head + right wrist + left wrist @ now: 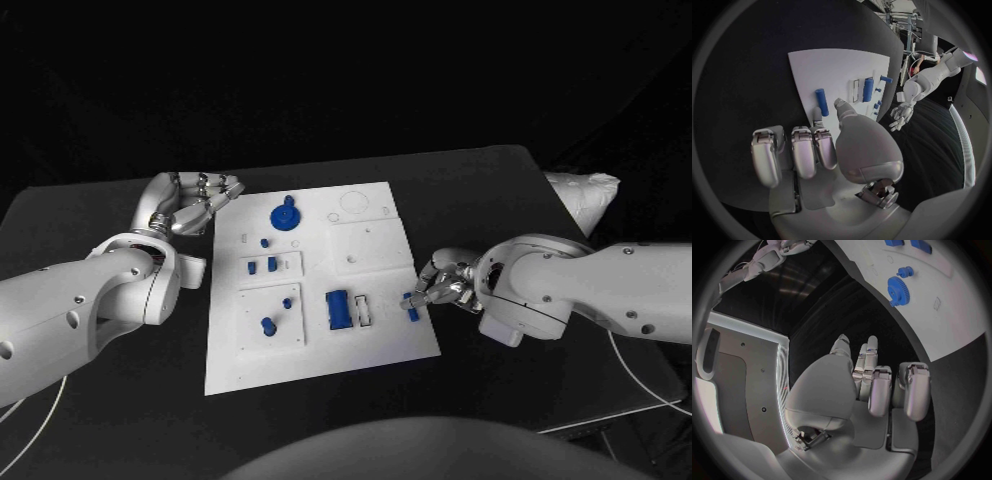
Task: Assemble the parts on the task board
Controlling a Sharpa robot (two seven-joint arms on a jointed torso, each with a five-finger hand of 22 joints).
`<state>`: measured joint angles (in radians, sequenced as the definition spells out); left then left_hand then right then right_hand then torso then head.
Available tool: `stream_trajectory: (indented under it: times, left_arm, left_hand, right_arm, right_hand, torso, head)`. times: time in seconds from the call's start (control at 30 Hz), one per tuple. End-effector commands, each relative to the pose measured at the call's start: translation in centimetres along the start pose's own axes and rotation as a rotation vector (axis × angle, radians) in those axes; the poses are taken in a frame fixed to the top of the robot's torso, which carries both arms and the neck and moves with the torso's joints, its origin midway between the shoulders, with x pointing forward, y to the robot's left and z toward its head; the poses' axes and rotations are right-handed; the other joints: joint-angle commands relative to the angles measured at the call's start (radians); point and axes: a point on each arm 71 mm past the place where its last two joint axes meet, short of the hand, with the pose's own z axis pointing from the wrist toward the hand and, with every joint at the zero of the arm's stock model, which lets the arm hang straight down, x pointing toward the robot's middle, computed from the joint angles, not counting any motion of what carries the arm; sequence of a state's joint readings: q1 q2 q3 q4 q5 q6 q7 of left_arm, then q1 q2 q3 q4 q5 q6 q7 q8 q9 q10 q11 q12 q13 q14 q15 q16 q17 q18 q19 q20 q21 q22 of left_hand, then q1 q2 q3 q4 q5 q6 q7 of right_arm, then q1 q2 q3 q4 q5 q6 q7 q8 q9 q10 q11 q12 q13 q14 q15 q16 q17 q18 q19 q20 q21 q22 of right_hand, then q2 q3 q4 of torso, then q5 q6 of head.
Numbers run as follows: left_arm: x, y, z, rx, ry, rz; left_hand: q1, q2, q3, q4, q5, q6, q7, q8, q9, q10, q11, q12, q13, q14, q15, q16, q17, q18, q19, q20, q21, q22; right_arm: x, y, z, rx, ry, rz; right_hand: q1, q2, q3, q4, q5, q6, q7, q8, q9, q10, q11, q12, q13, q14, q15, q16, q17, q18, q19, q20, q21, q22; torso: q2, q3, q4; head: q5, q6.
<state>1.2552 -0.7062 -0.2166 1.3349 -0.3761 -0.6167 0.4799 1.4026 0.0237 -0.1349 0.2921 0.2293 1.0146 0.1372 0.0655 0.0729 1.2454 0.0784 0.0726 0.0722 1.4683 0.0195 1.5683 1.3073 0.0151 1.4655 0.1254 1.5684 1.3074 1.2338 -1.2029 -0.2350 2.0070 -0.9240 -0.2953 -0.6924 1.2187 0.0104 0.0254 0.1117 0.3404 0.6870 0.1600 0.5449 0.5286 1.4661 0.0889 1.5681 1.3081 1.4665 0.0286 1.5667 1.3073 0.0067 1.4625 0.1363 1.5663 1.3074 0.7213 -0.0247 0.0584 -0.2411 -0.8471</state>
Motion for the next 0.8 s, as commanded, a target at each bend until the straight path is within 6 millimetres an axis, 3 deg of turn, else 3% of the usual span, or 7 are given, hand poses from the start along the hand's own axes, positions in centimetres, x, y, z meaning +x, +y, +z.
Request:
stream_trajectory:
  times: [0.03, 0.53, 0.8]
  left_arm:
    - [0.2, -0.1, 0.0, 0.010, 0.016, -0.006]
    - [0.0, -0.1, -0.1, 0.008, 0.015, -0.005]
    - [0.0, -0.1, -0.1, 0.007, 0.015, -0.004]
  left_hand:
    - [0.001, 0.013, -0.006, 0.000, 0.006, 0.005, 0.002, 0.002, -0.001, 0.002, -0.001, -0.004, -0.001, 0.102, -0.006, 0.003, 0.263, -0.015, 0.105, -0.004, 0.002, 0.263]
    - [0.001, 0.013, -0.006, 0.000, 0.006, 0.005, 0.002, 0.002, -0.001, 0.002, -0.001, -0.004, -0.001, 0.102, -0.006, 0.003, 0.263, -0.015, 0.105, -0.004, 0.002, 0.263]
    - [0.001, 0.013, -0.006, 0.000, 0.006, 0.005, 0.002, 0.002, -0.001, 0.002, -0.001, -0.004, -0.001, 0.102, -0.006, 0.003, 0.263, -0.015, 0.105, -0.004, 0.002, 0.263]
  right_arm:
    - [0.0, -0.5, 0.2, 0.087, -0.024, -0.059]
    - [0.7, -0.1, 1.1, 0.078, -0.020, -0.181]
    - [1.0, 0.1, 1.1, 0.071, -0.015, -0.222]
  right_hand:
    - [0.001, 0.008, 0.010, -0.001, -0.004, -0.006, 0.000, 0.002, -0.001, 0.105, 0.001, 0.003, 0.263, 0.104, 0.000, 0.004, 0.263, -0.007, 0.108, 0.003, 0.004, 0.263]
    - [-0.023, 0.019, 0.024, 0.005, -0.003, 0.004, -0.012, 0.042, 0.029, 0.105, -0.009, 0.003, 0.263, 0.104, -0.008, 0.004, 0.263, -0.007, 0.108, -0.004, 0.004, 0.263]
    - [-0.002, 0.000, 0.037, -0.024, -0.017, -0.004, -0.015, 0.056, 0.045, 0.105, -0.013, 0.003, 0.263, 0.104, -0.013, 0.004, 0.263, -0.007, 0.108, -0.009, 0.004, 0.263]
  torso:
    - [0.000, 0.0005, -0.0007]
    - [0.001, 0.0001, -0.0004]
    - [0.000, 0.0006, -0.0004]
  head:
    - [0.002, -0.001]
    - [0.001, 0.000]
    - [0.003, 0.001]
